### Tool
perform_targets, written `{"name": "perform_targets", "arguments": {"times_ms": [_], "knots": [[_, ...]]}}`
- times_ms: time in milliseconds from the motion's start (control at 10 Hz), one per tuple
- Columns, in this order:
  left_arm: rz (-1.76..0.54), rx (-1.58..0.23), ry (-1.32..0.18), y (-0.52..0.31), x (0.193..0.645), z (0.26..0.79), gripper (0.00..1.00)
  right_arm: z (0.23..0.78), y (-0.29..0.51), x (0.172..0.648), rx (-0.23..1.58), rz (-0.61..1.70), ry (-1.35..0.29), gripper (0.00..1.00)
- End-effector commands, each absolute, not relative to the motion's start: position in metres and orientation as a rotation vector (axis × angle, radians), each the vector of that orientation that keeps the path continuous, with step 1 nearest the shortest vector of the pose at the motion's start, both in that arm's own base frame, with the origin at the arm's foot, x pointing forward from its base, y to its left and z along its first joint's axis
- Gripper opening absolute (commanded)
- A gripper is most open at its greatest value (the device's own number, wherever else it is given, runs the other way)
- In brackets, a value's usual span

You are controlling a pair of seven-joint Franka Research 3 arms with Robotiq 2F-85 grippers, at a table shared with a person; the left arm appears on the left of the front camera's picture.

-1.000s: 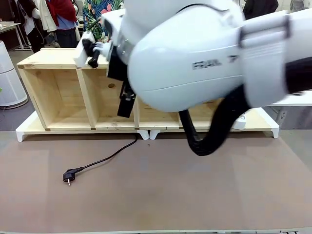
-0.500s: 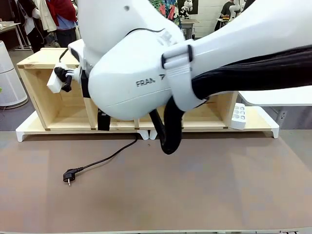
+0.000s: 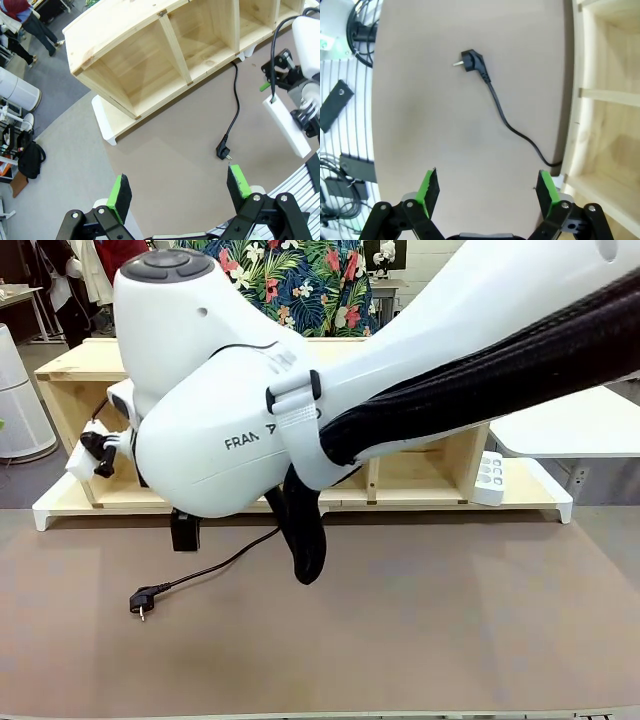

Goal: Perform cable management.
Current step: When the cord part of the Power Cable appears at the lower middle area of the table and stops, grasp the cord part of the Power Cable.

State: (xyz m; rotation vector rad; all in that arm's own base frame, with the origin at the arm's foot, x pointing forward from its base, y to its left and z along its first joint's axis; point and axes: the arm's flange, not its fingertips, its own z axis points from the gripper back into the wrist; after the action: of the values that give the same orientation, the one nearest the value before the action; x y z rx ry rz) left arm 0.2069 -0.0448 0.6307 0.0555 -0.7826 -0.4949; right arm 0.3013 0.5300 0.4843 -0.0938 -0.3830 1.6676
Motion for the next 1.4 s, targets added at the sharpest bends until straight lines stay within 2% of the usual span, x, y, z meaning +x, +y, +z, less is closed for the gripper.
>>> {"name": "perform_targets", "arguments": {"times_ms": [0,1200,1300], "knots": [[-0.488,0.051,-0.785,-0.044,0.206,0.631,1.0,0.488,0.537,0.303,-0.086,1.692,-0.354,1.0],[-0.488,0.051,-0.785,-0.044,0.206,0.631,1.0,0.482,0.536,0.301,-0.086,1.677,-0.367,1.0],[-0.488,0.051,-0.785,-0.044,0.206,0.631,1.0,0.478,0.544,0.31,-0.051,1.759,-0.376,1.0]]}}
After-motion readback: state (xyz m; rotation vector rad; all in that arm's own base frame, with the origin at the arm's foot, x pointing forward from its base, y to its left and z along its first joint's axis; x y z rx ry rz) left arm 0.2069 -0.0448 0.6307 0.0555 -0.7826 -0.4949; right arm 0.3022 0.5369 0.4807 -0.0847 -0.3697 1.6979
